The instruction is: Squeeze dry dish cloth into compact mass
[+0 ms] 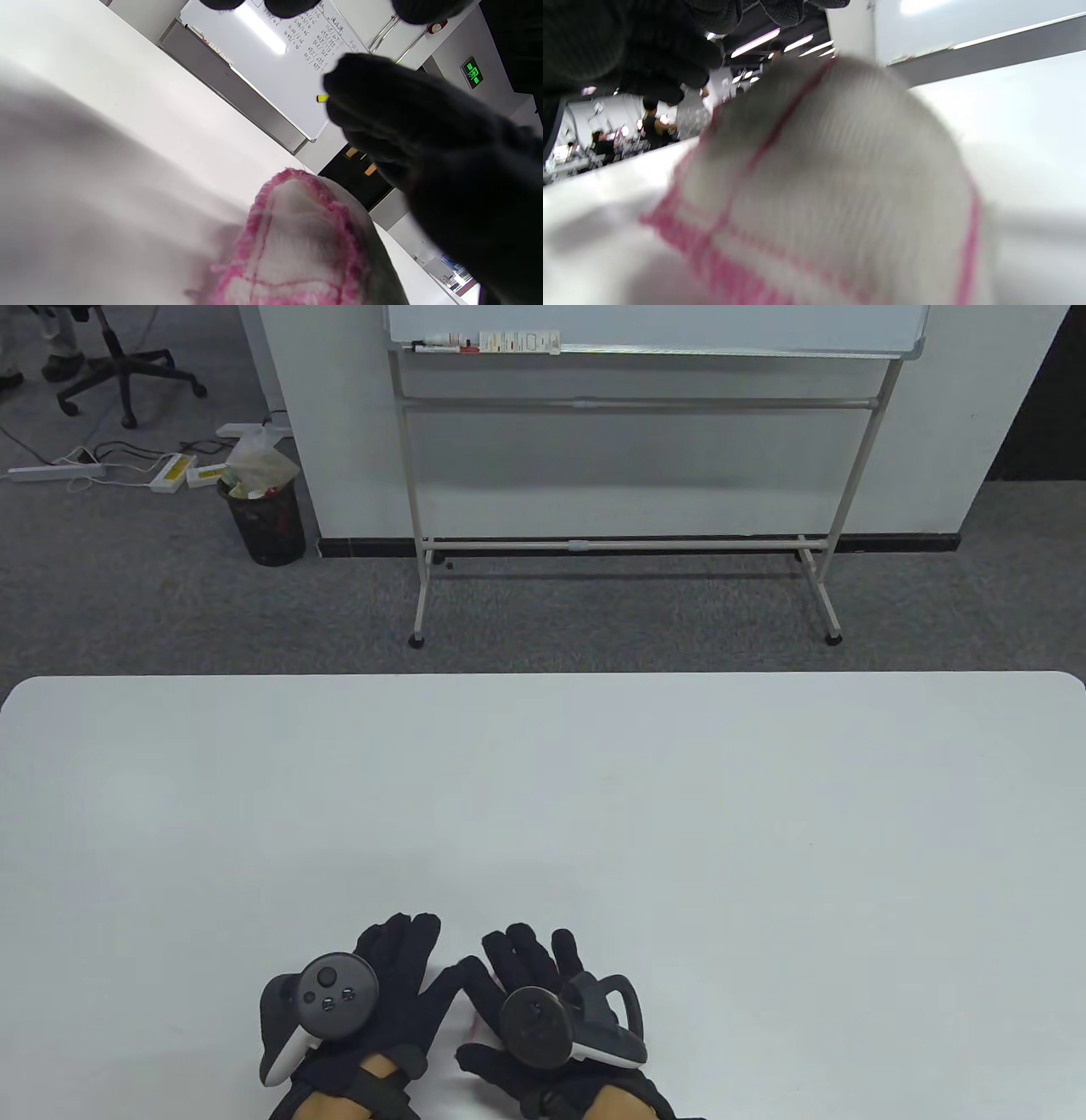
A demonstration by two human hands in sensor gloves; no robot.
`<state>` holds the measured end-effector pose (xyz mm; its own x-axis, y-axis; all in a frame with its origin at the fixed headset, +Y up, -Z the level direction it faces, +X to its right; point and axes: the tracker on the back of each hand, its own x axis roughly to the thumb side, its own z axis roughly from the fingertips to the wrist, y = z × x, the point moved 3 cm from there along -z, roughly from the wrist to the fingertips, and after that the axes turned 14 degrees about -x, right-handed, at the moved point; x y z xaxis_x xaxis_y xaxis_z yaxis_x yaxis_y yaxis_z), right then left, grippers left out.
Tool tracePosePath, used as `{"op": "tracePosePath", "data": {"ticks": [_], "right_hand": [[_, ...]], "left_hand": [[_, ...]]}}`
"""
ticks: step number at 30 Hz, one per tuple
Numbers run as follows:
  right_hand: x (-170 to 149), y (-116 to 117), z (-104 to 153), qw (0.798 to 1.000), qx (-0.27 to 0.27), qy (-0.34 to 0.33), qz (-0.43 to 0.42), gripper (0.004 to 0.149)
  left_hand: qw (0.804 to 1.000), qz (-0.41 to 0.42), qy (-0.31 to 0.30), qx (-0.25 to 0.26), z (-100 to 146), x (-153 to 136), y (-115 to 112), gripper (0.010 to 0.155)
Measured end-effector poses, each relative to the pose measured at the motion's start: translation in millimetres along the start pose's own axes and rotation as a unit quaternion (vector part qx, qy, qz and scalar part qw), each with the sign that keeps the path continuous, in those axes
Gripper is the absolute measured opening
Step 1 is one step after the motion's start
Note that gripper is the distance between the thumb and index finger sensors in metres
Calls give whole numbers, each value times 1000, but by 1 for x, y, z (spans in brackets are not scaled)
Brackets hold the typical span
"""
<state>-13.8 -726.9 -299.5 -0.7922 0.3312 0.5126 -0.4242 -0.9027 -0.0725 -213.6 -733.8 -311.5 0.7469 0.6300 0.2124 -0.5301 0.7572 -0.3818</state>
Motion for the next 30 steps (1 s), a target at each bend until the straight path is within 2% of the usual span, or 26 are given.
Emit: {"op": "tracePosePath", "data": {"ticks": [6,12,16,20,30], "right_hand": [[-28,-42,6,994,-90,61,-24,82],[-69,-64,16,977,-149,145,-44,81],[-97,-64,22,965,-160,202,-48,77],[-117,-53,28,957,-139,248,-63,77],[-104,-46,23,966,-122,222,-52,78]], "left_hand": [[1000,-3,5,1,0,-1,1,76],[1000,-4,7,2,0,0,-1,76],[1000,-2,7,7,2,-1,0,76],[1000,1,10,5,0,-3,0,76],[1000,7,25,-7,-2,-11,-3,76]]}}
